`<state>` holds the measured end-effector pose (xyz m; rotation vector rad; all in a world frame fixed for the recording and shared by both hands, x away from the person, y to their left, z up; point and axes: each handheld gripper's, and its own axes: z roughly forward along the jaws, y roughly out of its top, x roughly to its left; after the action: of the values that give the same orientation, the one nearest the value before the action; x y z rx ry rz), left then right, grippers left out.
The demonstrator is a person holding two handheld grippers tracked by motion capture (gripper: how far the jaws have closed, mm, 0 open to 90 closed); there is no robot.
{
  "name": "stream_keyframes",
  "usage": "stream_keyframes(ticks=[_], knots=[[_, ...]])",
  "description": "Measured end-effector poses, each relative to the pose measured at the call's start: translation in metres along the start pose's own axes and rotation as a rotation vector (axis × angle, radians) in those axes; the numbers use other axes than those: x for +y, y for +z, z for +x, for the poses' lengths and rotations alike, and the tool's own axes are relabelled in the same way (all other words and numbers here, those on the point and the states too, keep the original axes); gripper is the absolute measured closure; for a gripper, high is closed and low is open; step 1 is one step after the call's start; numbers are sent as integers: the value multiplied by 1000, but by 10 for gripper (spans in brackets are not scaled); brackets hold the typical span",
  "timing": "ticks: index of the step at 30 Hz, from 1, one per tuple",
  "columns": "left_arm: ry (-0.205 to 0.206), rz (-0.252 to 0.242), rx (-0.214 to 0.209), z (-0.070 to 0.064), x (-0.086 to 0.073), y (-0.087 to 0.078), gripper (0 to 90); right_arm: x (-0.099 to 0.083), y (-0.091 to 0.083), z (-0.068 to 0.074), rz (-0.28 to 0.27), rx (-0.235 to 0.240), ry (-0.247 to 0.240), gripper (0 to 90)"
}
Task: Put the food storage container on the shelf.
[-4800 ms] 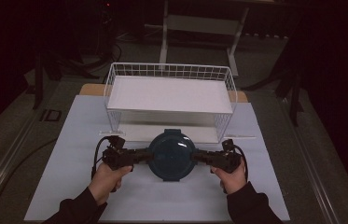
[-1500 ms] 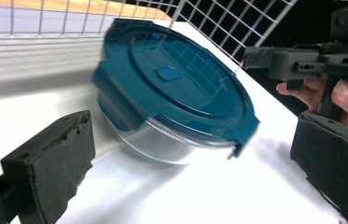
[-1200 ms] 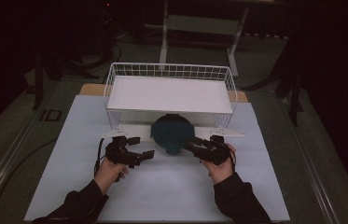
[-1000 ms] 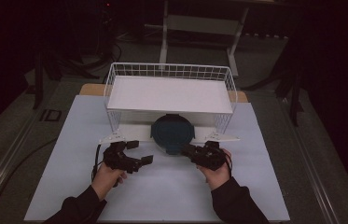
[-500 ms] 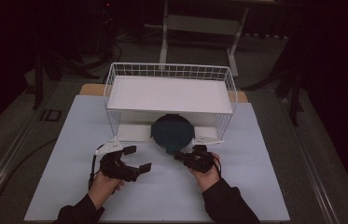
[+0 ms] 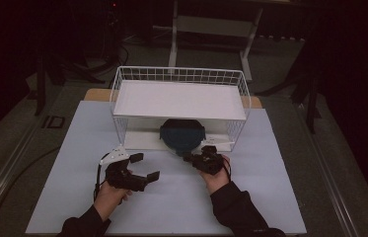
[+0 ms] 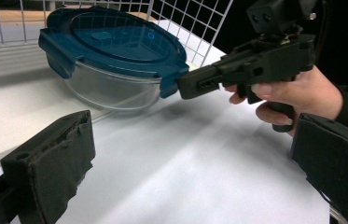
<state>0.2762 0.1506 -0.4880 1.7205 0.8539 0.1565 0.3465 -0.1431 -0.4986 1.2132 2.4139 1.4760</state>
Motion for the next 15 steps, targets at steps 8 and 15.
stream_keyframes(ticks=[8,15], knots=[[15,2,-1,-1,0,1,2,9,7,-9,-11,-23,11,900],[10,-2,-5,-1,0,1,2,16,14,-14,-16,-36,18,900]])
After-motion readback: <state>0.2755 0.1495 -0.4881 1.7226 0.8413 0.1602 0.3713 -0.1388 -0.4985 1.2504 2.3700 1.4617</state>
